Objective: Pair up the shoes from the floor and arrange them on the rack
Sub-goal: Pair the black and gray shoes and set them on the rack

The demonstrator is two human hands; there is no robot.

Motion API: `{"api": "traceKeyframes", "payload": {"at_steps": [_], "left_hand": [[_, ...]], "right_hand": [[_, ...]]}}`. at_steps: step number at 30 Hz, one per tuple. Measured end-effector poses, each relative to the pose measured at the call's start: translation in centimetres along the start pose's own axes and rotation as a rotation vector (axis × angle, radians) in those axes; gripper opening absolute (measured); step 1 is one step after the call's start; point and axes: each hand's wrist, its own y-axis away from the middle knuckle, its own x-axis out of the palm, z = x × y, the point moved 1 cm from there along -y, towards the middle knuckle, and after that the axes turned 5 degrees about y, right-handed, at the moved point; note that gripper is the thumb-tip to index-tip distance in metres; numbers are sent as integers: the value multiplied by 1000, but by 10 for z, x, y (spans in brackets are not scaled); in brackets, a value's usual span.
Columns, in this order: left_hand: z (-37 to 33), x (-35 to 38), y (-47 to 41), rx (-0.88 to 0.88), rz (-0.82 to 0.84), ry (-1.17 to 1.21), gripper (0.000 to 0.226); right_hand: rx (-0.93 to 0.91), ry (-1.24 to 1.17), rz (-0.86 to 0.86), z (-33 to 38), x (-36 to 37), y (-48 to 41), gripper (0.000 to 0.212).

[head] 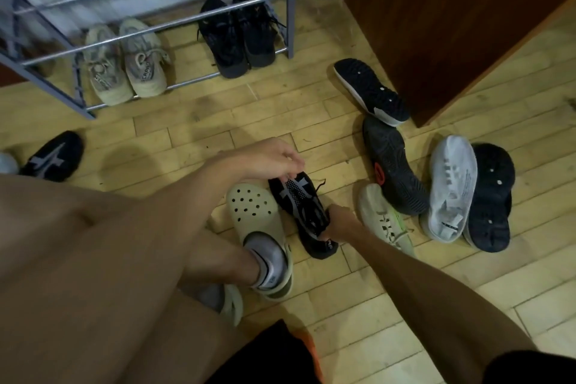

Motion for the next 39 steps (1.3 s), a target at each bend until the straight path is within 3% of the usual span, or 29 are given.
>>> {"api": "traceKeyframes", "payload": {"at_steps": [2,5,8,13,18,23,29,33,36,39], "left_hand": [[-6,0,-1,13,-22,20,25],[-7,0,0,-5,-15,-10,27],[-10,0,3,-50,4,121,37],[-21,-13,9,-74,-134,324,54],[-15,-47,27,-106,-328,382,47],[-25,-103,85,-37,-524,404,42],[-24,-170,180,79,-690,475,29],[4,-199,249,172,-729,628,30],[37,-211,296,185,-798,691,23],[79,-214,334,171,-900,723,30]], "right_hand": [[30,-95,43,-7,-1,-1,57],[101,-326,255,-8,-1,0,40],[162,-445,412,-5,-5,6,27],[108,-578,281,1,-49,14,46],[-48,-729,91,39,-135,42,49],[-357,-805,-103,131,-218,103,28],[-671,-875,-173,246,-266,178,19],[-801,-788,-172,315,-267,223,21],[-854,-624,-142,367,-254,244,35],[-877,-441,-85,417,-229,260,40]]}}
